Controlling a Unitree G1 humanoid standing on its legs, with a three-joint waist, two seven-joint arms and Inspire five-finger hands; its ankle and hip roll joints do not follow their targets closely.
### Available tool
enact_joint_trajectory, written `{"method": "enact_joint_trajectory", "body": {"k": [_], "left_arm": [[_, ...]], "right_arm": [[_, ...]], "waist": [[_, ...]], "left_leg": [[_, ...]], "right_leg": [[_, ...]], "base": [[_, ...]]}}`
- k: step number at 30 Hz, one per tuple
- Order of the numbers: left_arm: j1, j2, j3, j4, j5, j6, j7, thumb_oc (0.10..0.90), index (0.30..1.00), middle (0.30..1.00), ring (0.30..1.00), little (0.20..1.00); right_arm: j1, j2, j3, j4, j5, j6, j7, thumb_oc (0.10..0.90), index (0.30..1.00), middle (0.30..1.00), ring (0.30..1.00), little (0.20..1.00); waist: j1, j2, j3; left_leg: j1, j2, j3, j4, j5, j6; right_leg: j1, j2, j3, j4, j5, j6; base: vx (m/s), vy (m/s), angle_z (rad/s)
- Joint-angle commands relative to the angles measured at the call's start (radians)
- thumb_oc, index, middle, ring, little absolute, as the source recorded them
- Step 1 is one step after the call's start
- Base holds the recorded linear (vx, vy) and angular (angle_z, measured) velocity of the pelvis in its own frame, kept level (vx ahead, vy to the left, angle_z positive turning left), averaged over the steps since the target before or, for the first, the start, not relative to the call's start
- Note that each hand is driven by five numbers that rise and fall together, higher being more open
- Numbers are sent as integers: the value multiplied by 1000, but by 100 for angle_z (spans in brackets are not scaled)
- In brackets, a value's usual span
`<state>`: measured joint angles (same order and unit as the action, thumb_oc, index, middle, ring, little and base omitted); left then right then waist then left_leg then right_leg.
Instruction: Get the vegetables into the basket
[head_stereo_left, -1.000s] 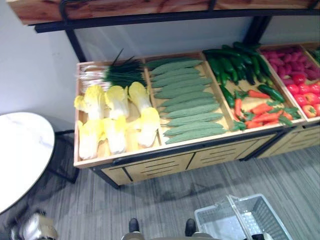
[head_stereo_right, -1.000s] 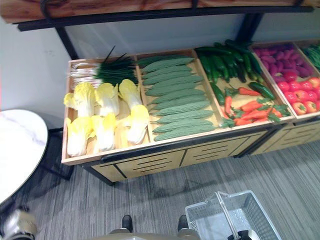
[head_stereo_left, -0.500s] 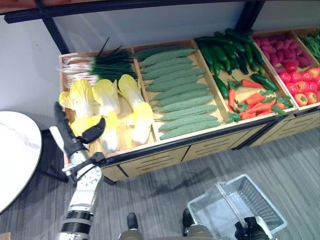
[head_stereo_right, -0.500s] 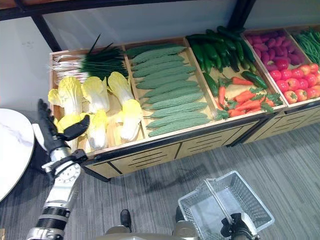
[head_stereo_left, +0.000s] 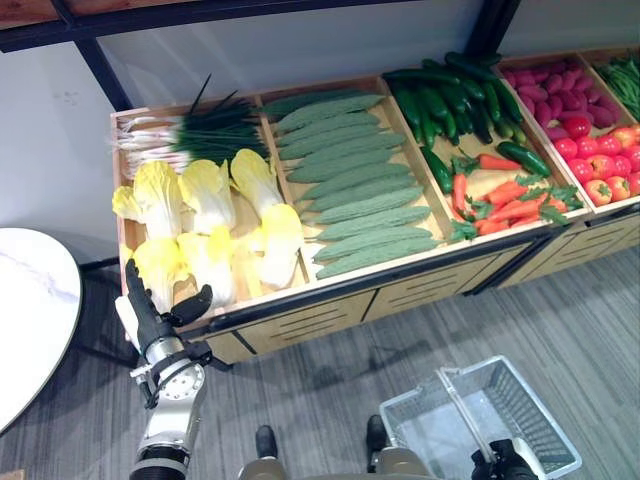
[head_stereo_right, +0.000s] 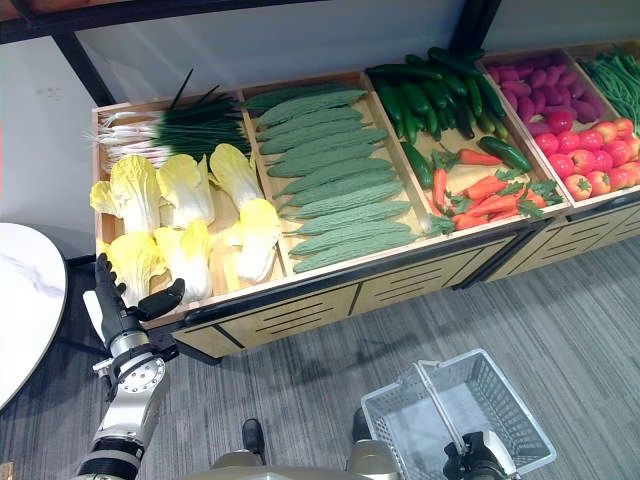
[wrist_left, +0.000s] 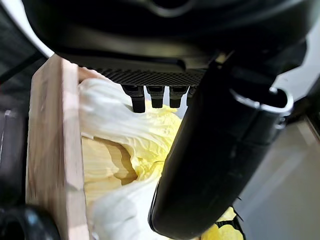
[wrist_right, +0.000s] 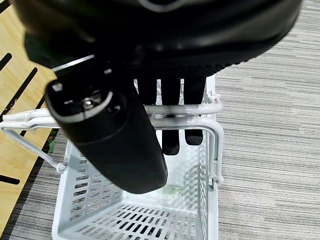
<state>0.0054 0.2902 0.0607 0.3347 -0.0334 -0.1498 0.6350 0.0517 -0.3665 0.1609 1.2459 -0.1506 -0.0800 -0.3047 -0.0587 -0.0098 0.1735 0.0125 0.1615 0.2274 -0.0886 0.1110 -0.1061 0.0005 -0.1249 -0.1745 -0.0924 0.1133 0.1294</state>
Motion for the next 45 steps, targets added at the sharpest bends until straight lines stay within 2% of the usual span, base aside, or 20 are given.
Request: {"method": "enact_joint_trajectory", "body": {"k": [1,5,10,20,26,34,41,45], "left_arm": [[-81,90,18,4,115,2,10,900,1000,1000,1000,1000],[-89,102,-15,44,147,30,-25,900,1000,1000,1000,1000],[-111,110,-45,65,147,33,-56,900,1000,1000,1000,1000],[-132,106,-83,78,170,33,-61,900,1000,1000,1000,1000],[-149,129,-127,110,241,43,-65,900,1000,1000,1000,1000],[-151,114,-121,153,205,49,-59,900,1000,1000,1000,1000],[-158,107,-121,209,183,93,-93,900,1000,1000,1000,1000],[-178,126,-146,242,226,136,-160,900,1000,1000,1000,1000]], "right_arm": [[-10,-25,5,7,-6,-19,-45,400,300,300,300,300],[-22,-30,8,16,-12,-14,-42,400,300,300,300,300],[-30,-35,17,15,-20,-5,-36,400,300,300,300,300],[-29,-30,28,5,-20,-10,-34,400,300,300,300,300],[-37,-25,36,0,-16,-16,-35,400,300,300,300,300],[-39,-26,40,2,-15,-17,-36,400,300,300,300,300],[-37,-33,39,7,-19,-3,-29,400,300,300,300,300],[-47,-45,40,-1,-25,6,-16,400,300,300,300,300]], "waist": [[9,-78,-22],[6,-76,-24],[-3,-76,-24],[-13,-76,-22],[-17,-76,-20],[-20,-76,-19],[-26,-73,-22],[-33,-72,-18]], "left_leg": [[36,38,4,1,-35,-52],[36,38,5,1,-37,-51],[38,39,13,1,-40,-50],[41,36,16,1,-43,-50],[42,37,16,1,-44,-50],[46,38,20,1,-44,-50],[50,40,25,1,-45,-50],[49,40,29,1,-45,-49]], "right_leg": [[16,-86,-14,5,-9,84],[14,-84,-13,5,-8,84],[7,-82,0,5,-5,84],[5,-82,2,5,-4,84],[5,-80,8,5,-6,82],[4,-75,13,5,-7,80],[6,-72,15,5,-9,79],[1,-71,21,5,-6,80]], "base": [[0,0,0],[0,0,0],[4,10,-2],[3,1,-1],[0,0,0],[0,0,0],[0,0,0],[-1,10,-3]]}}
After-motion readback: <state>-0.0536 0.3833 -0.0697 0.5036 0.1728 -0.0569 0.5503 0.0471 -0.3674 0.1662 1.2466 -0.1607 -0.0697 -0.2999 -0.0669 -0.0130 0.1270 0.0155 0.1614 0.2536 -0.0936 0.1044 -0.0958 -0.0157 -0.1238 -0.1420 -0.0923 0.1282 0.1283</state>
